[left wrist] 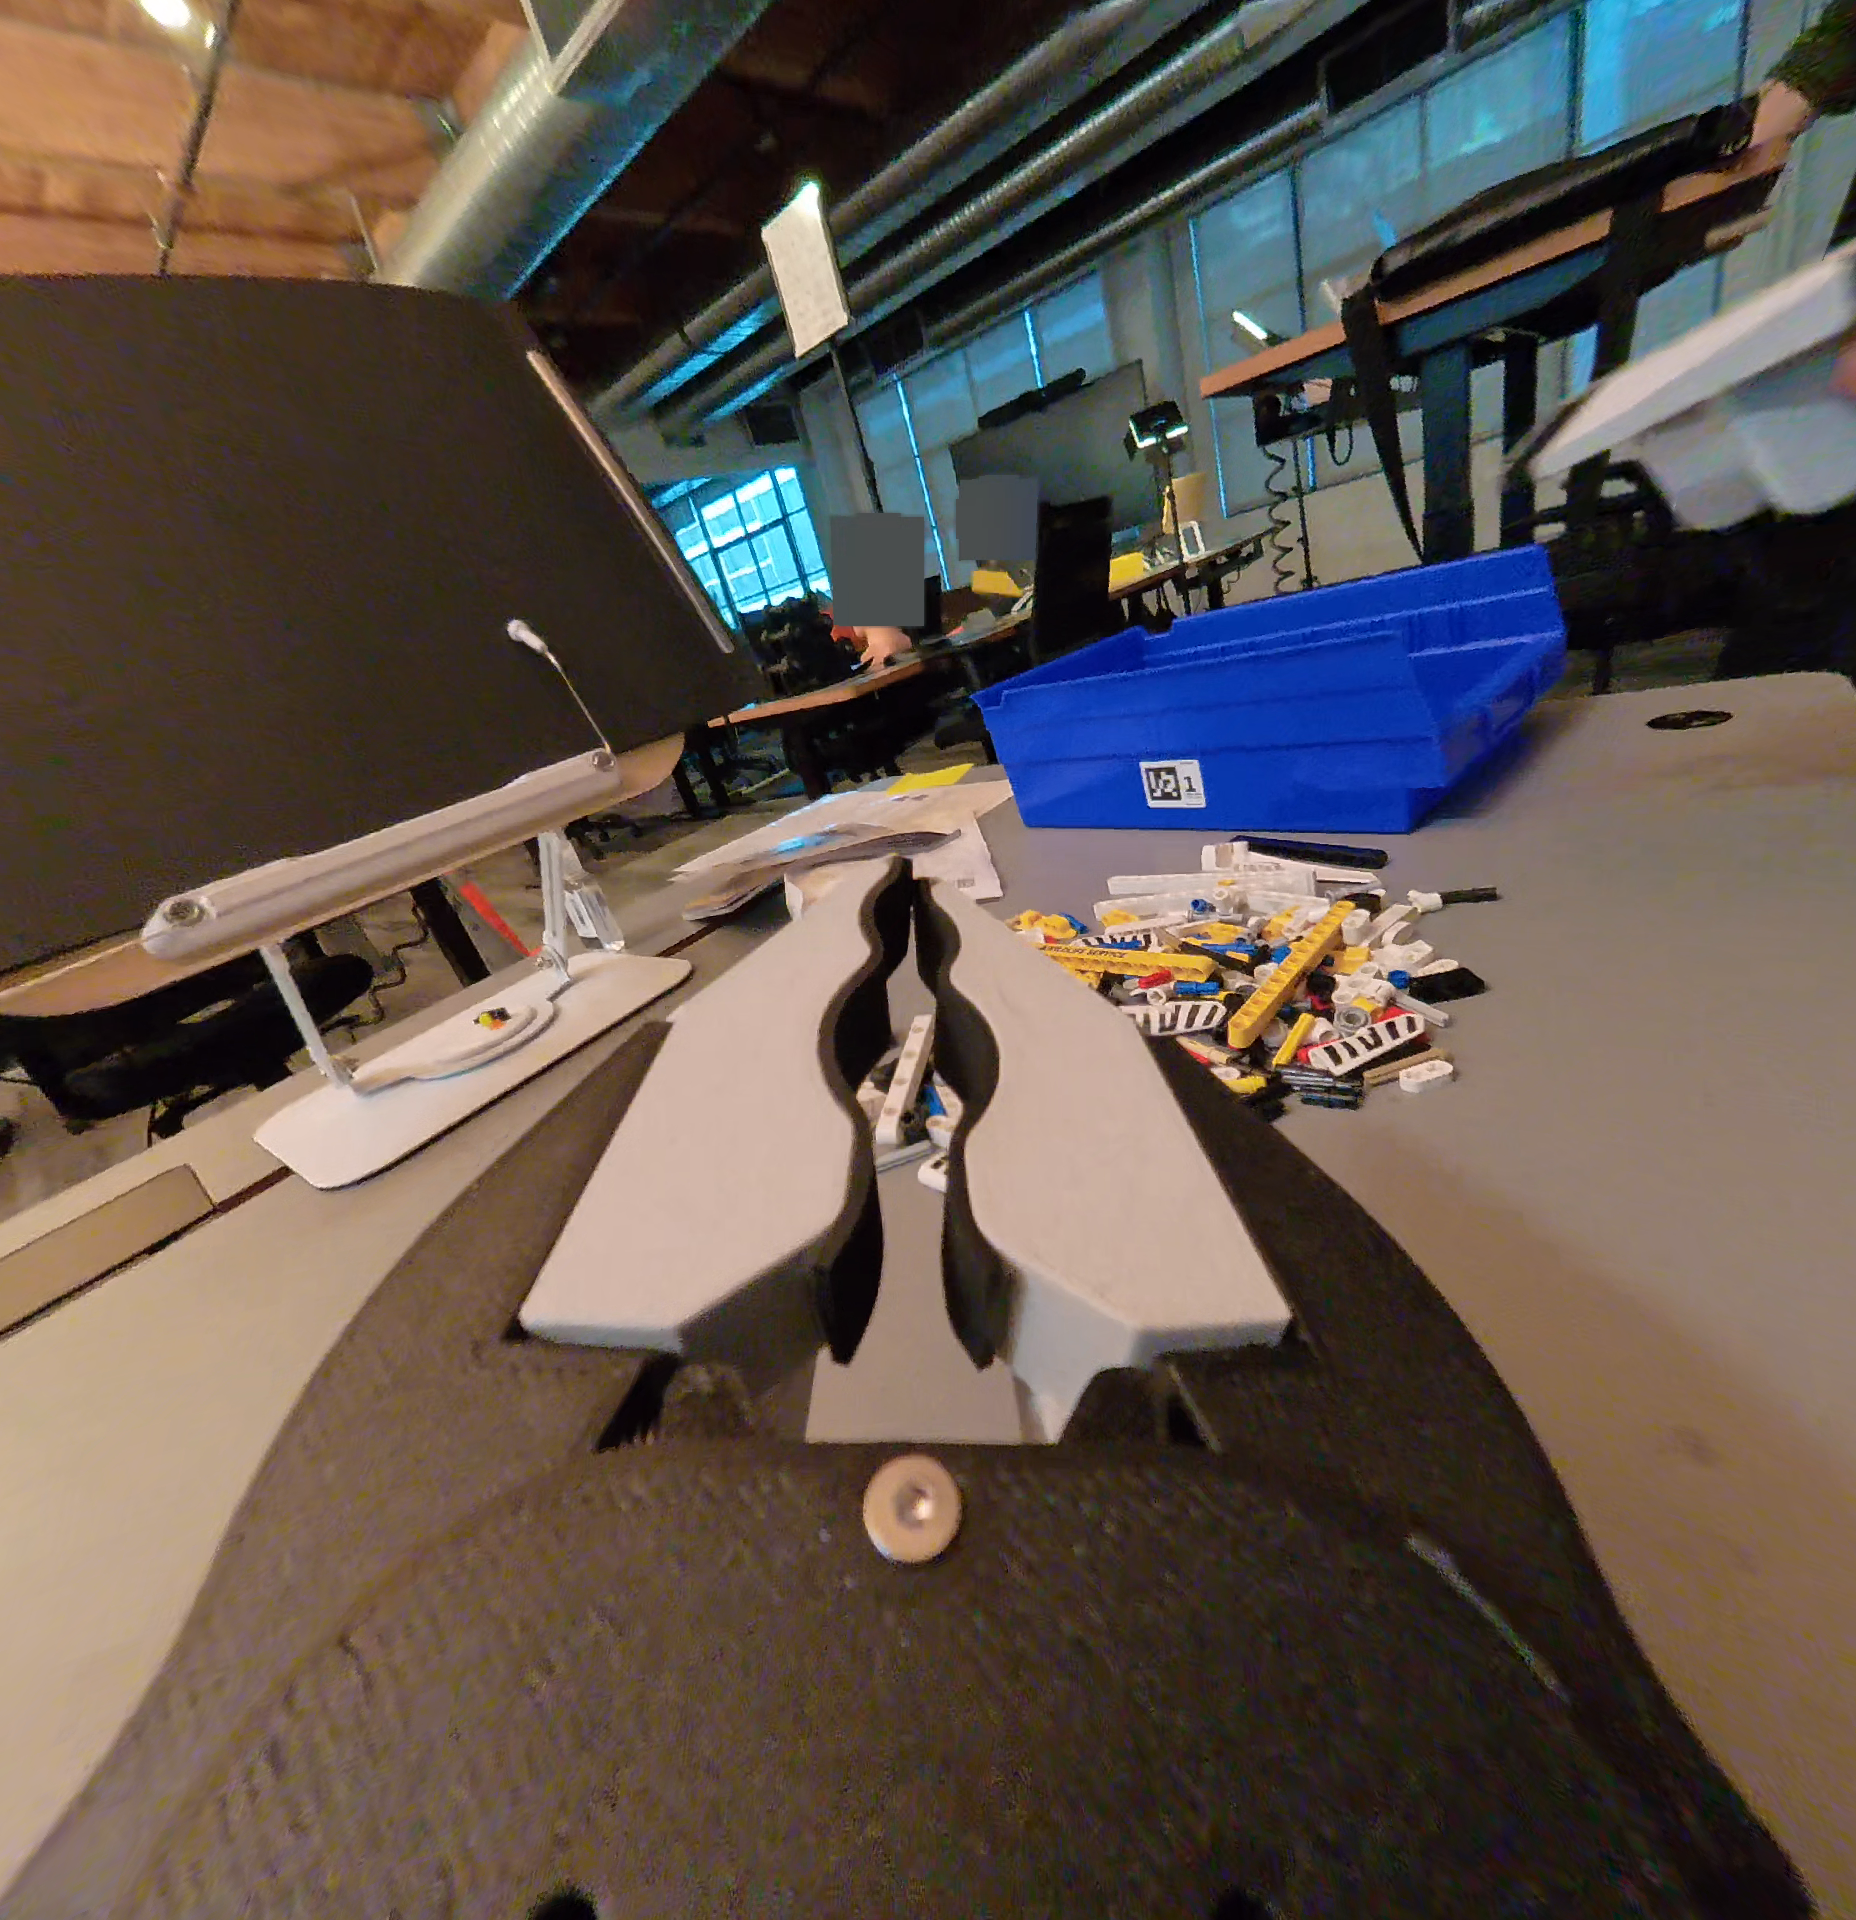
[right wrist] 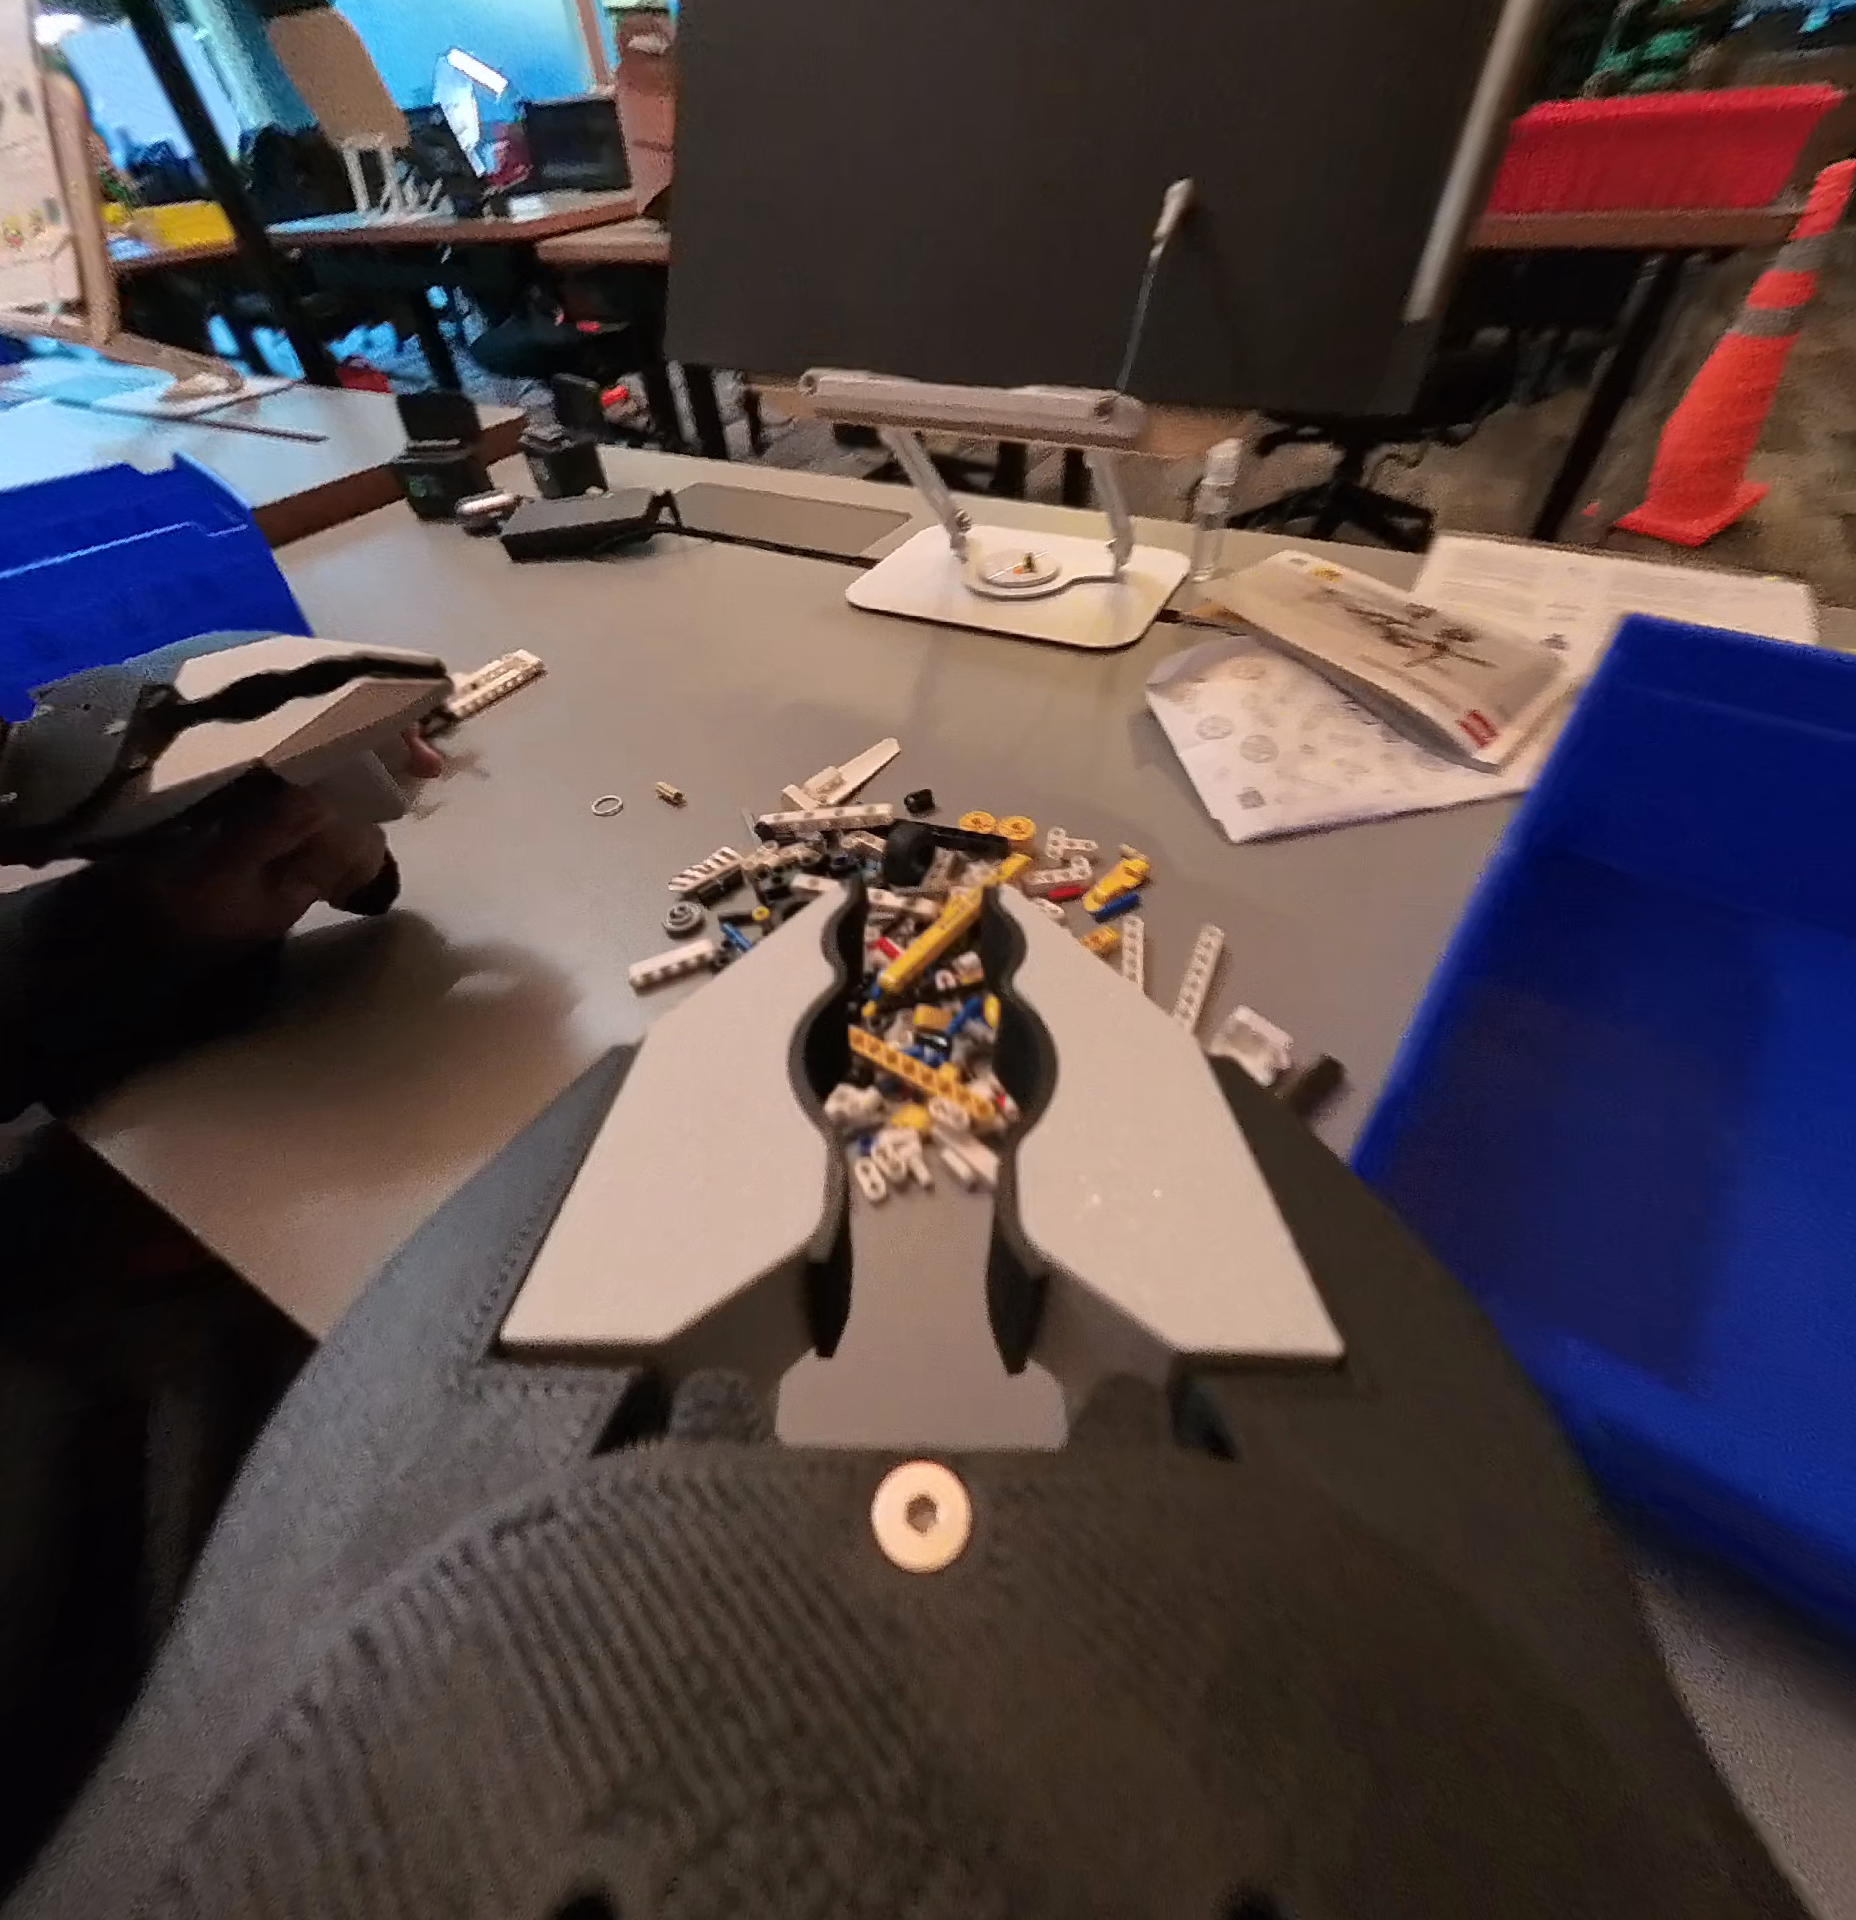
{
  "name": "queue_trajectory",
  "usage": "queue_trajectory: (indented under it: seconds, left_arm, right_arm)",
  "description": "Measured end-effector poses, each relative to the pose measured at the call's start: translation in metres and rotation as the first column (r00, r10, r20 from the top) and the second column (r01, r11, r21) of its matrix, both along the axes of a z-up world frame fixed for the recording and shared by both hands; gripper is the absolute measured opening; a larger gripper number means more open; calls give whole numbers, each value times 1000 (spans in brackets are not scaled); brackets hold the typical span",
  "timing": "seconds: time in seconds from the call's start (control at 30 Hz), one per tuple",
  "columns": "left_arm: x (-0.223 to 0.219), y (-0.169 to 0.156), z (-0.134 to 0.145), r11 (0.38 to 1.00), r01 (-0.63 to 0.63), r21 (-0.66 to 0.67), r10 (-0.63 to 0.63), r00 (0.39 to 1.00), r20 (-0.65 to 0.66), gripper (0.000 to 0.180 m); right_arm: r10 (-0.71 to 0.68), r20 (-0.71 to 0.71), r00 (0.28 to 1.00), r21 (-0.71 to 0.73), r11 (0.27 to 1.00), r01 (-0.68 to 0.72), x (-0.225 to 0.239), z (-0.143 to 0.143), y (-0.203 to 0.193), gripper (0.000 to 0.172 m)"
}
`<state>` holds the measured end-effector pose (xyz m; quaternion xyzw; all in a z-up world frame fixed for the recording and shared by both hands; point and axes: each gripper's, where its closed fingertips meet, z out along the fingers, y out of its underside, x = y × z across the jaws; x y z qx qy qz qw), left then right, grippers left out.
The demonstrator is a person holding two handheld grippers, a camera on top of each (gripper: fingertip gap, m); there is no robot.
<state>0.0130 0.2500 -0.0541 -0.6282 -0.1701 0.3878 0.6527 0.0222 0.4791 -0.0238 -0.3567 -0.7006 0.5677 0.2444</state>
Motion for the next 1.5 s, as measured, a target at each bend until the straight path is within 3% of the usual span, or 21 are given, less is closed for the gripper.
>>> queue_trajectory:
  seconds: [0.23, 0.4, 0.6, 0.73, 0.83, 0.9, 0.97, 1.03, 1.1, 1.2, 1.3, 1.37, 1.5]
  left_arm:
    - [-4, -12, 6, 998, -32, 49, 32, 999, 1, 1]
    - [-3, -9, 4, 999, -24, 34, 24, 1000, -15, 3]
    - [-3, -20, 13, 994, -76, 76, 80, 996, -51, 4]
    - [-1, -31, 24, 986, -115, 120, 127, 987, -94, 4]
    - [15, -40, 45, 966, -121, 230, 157, 977, -147, 4]
    - [50, -24, 61, 938, 33, 345, -3, 996, -89, 4]
    - [92, -1, 73, 877, 129, 463, -137, 990, -17, 5]
    - [138, 25, 71, 853, 167, 494, -228, 971, 65, 5]
    - [186, 44, 63, 876, 168, 452, -247, 961, 122, 6]
    - [253, 59, 25, 980, 81, 179, -109, 982, 153, 11]
    - [319, 58, -23, 997, -4, -73, 20, 974, 227, 18]
    - [364, 50, -41, 992, -69, -101, 94, 960, 262, 19]
    - [449, 26, -66, 973, -227, -25, 223, 918, 329, 22]
  right_arm:
    - [-153, -63, 986, -121, 982, 145, 68, 0, 74, 21]
    - [-252, -113, 961, -98, 965, 242, 107, -17, 110, 24]
    - [-389, -168, 906, 35, 916, 399, 145, -76, 161, 37]
    - [-411, -57, 910, 137, 900, 414, 173, -137, 186, 47]
    - [-404, -9, 915, 191, 897, 398, 199, -168, 196, 49]
    - [-405, 4, 914, 240, 888, 393, 216, -181, 204, 49]
    - [-420, -7, 907, 289, 868, 404, 233, -186, 216, 39]
    - [-440, -55, 896, 296, 850, 436, 248, -182, 227, 38]
    - [-445, -84, 892, 285, 847, 449, 260, -177, 233, 42]
    - [-478, -50, 877, 279, 836, 472, 279, -177, 239, 73]
    - [-494, -46, 868, 271, 831, 487, 302, -173, 239, 86]
    - [-473, -80, 877, 267, 838, 476, 318, -164, 233, 86]
    - [-414, -119, 902, 250, 867, 431, 353, -146, 211, 88]
